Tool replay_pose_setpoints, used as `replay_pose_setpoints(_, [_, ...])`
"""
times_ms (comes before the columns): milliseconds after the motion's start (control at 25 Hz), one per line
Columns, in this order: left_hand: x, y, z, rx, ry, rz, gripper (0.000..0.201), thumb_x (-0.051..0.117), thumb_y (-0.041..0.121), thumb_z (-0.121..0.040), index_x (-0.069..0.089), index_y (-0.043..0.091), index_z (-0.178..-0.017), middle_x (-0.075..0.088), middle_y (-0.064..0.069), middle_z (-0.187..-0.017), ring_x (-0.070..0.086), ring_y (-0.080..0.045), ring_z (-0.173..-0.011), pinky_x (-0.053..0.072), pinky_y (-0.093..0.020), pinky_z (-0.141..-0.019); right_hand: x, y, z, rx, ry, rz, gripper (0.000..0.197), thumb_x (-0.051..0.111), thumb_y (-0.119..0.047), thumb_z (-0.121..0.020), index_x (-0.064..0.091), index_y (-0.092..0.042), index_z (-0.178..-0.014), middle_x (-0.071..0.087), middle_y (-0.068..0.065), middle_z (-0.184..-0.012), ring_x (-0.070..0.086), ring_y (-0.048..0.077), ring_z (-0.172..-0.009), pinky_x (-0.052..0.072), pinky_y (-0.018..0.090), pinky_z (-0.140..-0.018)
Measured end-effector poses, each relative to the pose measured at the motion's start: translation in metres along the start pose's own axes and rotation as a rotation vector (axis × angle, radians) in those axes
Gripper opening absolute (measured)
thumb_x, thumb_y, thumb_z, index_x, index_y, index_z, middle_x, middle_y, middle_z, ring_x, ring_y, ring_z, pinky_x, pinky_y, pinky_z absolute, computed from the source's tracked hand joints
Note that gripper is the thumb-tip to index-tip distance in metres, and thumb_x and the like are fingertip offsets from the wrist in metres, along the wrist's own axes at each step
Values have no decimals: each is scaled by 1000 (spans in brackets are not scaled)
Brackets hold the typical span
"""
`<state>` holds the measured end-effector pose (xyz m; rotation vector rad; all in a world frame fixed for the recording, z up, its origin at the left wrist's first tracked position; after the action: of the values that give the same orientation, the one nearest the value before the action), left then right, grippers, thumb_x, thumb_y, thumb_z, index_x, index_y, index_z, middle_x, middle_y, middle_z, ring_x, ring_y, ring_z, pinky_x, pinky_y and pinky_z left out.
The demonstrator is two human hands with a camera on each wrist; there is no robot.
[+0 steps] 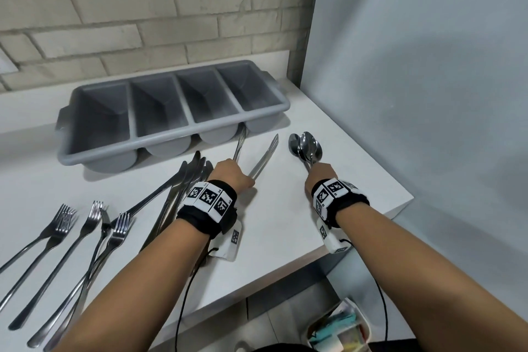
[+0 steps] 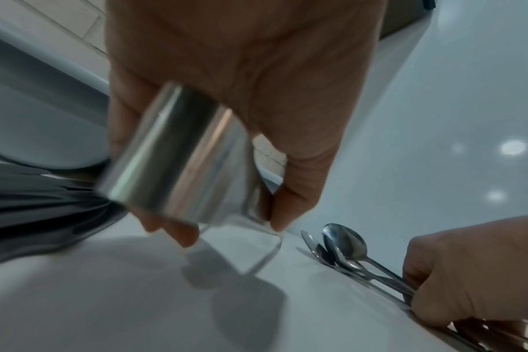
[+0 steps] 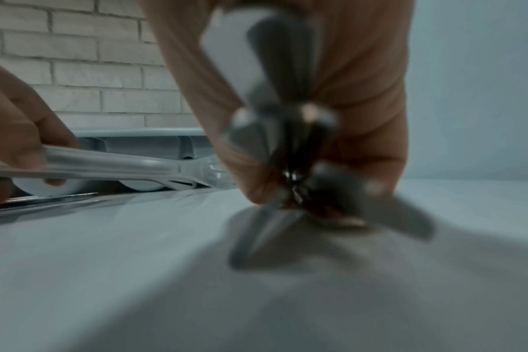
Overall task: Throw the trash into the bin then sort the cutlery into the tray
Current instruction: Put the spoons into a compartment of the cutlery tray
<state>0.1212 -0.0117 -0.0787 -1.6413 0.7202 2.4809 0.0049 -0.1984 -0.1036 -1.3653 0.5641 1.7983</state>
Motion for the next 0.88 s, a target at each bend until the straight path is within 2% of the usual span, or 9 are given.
replay_pose_setpoints(120, [0, 0, 6, -22, 20, 64, 47, 64, 28, -80, 55, -2, -114, 63, -16, -116, 60, -27, -92, 47, -29, -70, 3, -4, -2, -55, -21, 36, 28, 43, -5, -93, 59, -3, -116, 63, 10, -125, 60, 24, -117, 49, 29, -92])
replay_pose_setpoints(200, [0, -1, 11, -17, 51, 110, 51, 63, 29, -82, 51, -3, -119, 58, -19, -121, 60, -31, -105, 49, -34, -80, 9, 0, -1, -61, -40, 124, 31, 44, -7, -92, 57, -5, -120, 59, 10, -126, 56, 27, -119, 47, 36, -95])
replay_pose_setpoints(320, [-4, -3, 17, -8, 104, 150, 51, 60, 31, -83, 50, -4, -120, 56, -20, -123, 57, -33, -110, 48, -37, -86, 11, 1, -1, -130, 13, 237, 34, 44, -8, -90, 53, -6, -123, 54, 12, -127, 50, 30, -117, 41, 39, -97])
replay_pose_setpoints(480, [-3, -1, 26, -12, 145, 191, 47, 59, 33, -83, 55, -5, -111, 60, -21, -113, 60, -34, -100, 49, -35, -77, 5, 10, -10, -229, 18, 172, 35, 41, -9, -95, 49, -3, -128, 49, 13, -133, 50, 29, -124, 44, 35, -101])
replay_pose_setpoints(640, [-9, 1, 43, -6, 221, 256, 43, 60, 32, -82, 57, -4, -106, 59, -15, -92, 58, -32, -84, 41, -29, -66, -8, 29, -8, -194, 25, -9, 28, 39, -7, -94, 47, -1, -121, 56, 16, -129, 57, 32, -119, 46, 36, -94])
replay_pose_setpoints(760, [-19, 2, 60, 13, 297, 313, 39, 63, 30, -80, 59, 0, -103, 62, -16, -92, 60, -33, -90, 38, -27, -67, -12, 37, -7, -194, -7, -94, 27, 38, -4, -92, 47, 0, -118, 57, 19, -127, 57, 34, -116, 45, 38, -94])
replay_pose_setpoints(880, [-33, -3, 77, 13, 346, 440, 45, 64, 27, -80, 56, 8, -119, 61, -10, -99, 60, -30, -94, 43, -27, -74, -18, 37, 1, -234, 11, -161, 24, 37, -4, -93, 48, 1, -115, 59, 21, -122, 58, 36, -111, 46, 39, -89])
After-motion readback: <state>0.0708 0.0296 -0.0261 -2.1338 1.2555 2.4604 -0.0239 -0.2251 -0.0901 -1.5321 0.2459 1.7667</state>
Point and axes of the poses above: each hand's wrist, its own z-axis away from the middle knuckle, its own x-axis out of the palm, y = z × x, the point moved 9 cm from there along -z, towards the middle knuckle
